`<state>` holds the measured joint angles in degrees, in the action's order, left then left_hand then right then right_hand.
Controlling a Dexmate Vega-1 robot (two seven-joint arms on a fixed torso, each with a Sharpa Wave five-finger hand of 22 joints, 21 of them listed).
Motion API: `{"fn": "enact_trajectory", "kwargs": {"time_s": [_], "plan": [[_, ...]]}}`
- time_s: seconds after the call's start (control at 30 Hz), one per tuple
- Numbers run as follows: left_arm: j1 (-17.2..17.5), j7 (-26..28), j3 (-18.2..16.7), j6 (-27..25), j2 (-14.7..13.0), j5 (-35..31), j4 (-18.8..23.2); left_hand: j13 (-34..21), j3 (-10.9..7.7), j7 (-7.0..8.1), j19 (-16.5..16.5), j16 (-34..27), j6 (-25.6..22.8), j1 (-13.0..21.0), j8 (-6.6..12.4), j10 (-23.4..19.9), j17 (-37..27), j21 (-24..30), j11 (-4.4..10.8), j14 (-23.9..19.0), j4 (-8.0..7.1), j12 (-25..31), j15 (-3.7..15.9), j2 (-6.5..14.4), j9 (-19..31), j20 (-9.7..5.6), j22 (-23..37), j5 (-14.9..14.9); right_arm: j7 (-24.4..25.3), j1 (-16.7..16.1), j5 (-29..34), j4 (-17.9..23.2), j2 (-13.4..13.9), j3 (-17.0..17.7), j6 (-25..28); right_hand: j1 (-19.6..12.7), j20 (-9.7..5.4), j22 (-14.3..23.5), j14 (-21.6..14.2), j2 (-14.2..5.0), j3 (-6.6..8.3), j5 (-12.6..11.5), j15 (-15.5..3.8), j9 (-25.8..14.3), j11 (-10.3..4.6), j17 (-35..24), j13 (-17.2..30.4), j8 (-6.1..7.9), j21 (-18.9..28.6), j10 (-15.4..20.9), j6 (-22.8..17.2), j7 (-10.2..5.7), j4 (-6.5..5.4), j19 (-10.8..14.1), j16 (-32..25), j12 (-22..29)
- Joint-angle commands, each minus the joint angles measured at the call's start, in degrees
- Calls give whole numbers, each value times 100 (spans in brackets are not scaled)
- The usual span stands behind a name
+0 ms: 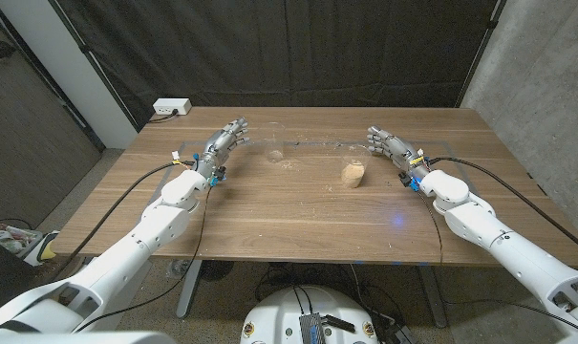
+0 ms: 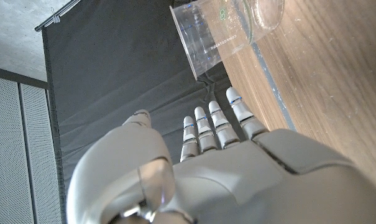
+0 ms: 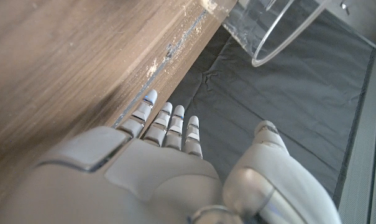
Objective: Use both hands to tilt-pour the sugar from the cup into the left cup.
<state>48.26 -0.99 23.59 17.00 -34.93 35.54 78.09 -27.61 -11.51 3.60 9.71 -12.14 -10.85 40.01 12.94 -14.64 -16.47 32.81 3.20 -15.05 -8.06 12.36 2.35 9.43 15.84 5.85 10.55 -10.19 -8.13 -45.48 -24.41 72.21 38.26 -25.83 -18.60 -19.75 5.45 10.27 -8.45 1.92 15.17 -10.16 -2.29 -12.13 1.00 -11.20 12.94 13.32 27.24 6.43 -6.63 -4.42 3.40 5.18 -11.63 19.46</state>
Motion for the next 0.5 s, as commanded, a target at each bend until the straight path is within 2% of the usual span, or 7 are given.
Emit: {"fn": "enact_trajectory", "kwargs": {"time_s": [0.03, 0.2, 0.27, 0.43, 0.5], "plan": [[216, 236, -40, -124, -248, 21, 373, 1, -29, 22, 51, -39, -38, 5, 11, -82, 13, -8, 4, -69, 7, 53, 114, -17, 5, 8, 13, -12, -1076, 577, 479, -1157, 116, -266, -994, 112, -3, 18, 55, 101, -89, 21, -87, -39, -87, -21, 39, -45, -46, -57, 107, -60, -10, -32, 6, -24], [278, 270, -23, -109, -397, -67, 535, 15, -39, 12, 69, -51, -74, -8, 24, -136, 29, -12, 11, -101, 7, 68, 131, -17, 0, -5, 16, -12, -1758, 914, 521, -1740, 96, -414, -1291, 188, -129, 21, 117, 170, -151, 9, -167, -50, -174, -17, 51, -87, -72, -125, 229, -146, -13, 7, 21, -53], [335, 342, -21, -141, -485, -110, 687, 18, -41, 26, 75, -53, -85, -12, 28, -136, 33, -13, 15, -109, 8, 67, 135, -20, -1, -16, 17, -12, -2035, 1035, 511, -1960, 112, -445, -1428, 233, -202, 23, 134, 221, -192, -6, -206, -55, -265, -14, 57, -116, -77, -189, 320, -229, -12, 65, 22, -79], [563, 808, -17, -228, -634, -308, 1149, 31, -47, 39, 96, -57, -71, -23, 20, -163, 48, -14, 37, -122, 10, 72, 171, -28, -5, -14, 19, -11, -2770, 1397, 447, -2691, 126, -491, -1843, 268, -341, 25, 87, 349, -271, -48, -318, -65, -345, 2, 68, -158, -72, -165, 486, -432, 27, 219, 4, -73], [694, 1003, -27, -199, -613, -306, 1313, 36, -50, 57, 96, -61, -90, -29, 27, -176, 54, -19, 53, -134, 11, 74, 181, -30, -6, -14, 20, -11, -3022, 1517, 439, -2926, 153, -504, -1986, 274, -371, 26, 62, 391, -295, -64, -368, -69, -382, 6, 70, -153, -75, -172, 497, -456, 41, 250, -4, -77]]}}
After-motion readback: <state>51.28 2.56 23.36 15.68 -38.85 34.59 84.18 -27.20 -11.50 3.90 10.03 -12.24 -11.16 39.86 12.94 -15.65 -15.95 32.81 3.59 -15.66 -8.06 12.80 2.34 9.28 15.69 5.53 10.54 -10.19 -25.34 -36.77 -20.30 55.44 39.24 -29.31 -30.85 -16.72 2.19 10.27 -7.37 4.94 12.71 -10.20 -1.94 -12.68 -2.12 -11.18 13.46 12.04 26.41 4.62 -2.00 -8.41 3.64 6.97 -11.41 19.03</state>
